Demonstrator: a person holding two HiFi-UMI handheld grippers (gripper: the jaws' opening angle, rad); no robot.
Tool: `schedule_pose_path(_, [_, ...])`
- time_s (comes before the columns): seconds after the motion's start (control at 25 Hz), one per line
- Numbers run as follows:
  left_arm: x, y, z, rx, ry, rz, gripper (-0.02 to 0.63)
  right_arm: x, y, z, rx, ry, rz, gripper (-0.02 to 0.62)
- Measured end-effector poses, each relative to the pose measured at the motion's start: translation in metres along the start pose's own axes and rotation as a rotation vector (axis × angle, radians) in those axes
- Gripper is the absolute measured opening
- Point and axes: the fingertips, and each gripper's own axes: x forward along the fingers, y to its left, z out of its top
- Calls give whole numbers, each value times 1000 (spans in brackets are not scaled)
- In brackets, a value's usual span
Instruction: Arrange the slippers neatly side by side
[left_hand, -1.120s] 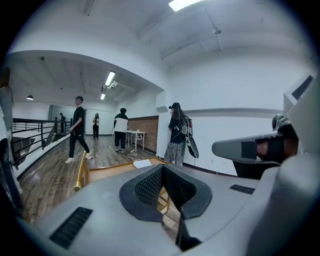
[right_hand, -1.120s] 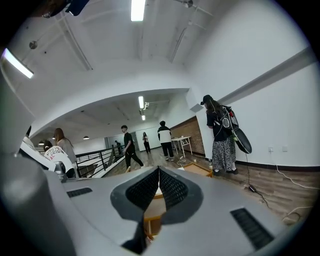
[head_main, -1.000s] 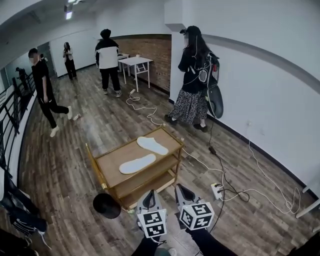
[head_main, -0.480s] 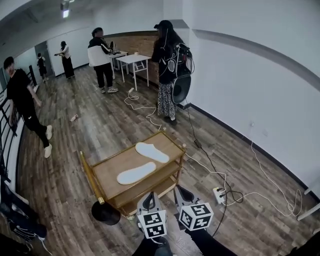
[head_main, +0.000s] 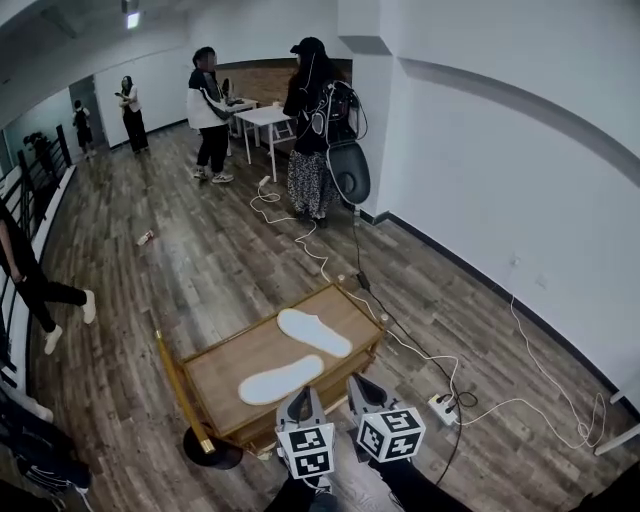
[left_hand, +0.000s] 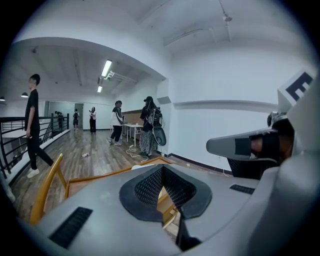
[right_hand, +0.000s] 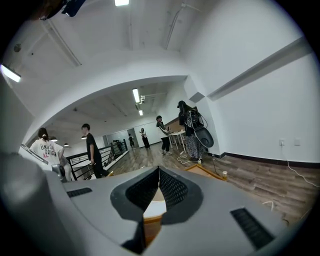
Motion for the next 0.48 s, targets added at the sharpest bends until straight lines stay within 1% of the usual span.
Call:
schedule_pose_path(0.24, [33,13,5,-12,19,-11,-2,35,-9,2,0,29,-5,-2])
schedule_pose_path(0.48, [57,22,5,-34,39,2,-2,62,-20,2,-5,66,5,-2])
